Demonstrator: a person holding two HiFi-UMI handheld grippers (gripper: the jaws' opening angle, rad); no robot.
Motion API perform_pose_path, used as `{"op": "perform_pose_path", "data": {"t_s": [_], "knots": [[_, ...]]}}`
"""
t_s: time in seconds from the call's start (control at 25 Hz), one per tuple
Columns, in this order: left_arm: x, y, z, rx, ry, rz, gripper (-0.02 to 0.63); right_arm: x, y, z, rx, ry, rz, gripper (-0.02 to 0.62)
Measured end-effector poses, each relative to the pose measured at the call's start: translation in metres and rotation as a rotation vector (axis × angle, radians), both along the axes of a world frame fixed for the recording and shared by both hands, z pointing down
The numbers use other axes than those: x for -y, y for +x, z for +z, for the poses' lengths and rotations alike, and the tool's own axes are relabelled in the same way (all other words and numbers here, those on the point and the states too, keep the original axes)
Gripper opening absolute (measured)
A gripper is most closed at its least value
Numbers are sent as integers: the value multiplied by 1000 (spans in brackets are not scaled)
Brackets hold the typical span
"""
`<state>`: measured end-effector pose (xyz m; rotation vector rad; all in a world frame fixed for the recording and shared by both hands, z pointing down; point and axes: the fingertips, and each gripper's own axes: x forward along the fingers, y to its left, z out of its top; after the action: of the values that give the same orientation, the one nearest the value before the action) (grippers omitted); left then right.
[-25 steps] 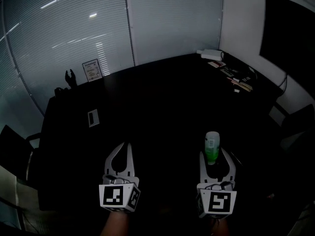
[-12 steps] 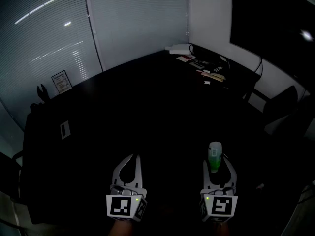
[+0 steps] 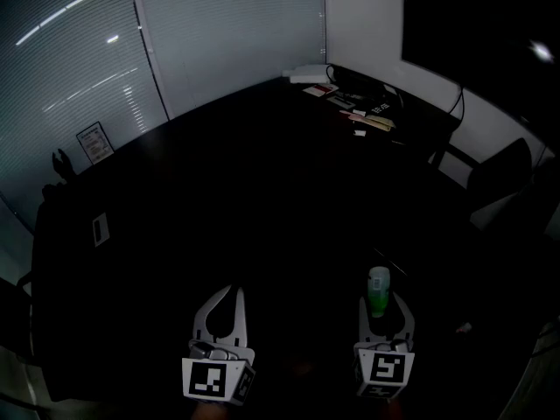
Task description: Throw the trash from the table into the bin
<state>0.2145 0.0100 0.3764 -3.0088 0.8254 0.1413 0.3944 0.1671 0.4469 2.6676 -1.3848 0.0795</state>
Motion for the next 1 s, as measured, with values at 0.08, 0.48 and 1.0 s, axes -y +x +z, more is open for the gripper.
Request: {"op": "perform_pose_path", "data": {"t_s": [0.08, 0.48, 1.0], "knots": [[4, -2, 4, -7, 8, -6, -3, 4, 1, 22, 17, -31, -1, 198], [18, 6, 48, 24, -20, -19, -3, 12, 11, 128, 129, -151, 16, 198], [23, 14, 86, 87, -64, -12, -3, 15, 16, 213, 250, -260, 16, 198]]}}
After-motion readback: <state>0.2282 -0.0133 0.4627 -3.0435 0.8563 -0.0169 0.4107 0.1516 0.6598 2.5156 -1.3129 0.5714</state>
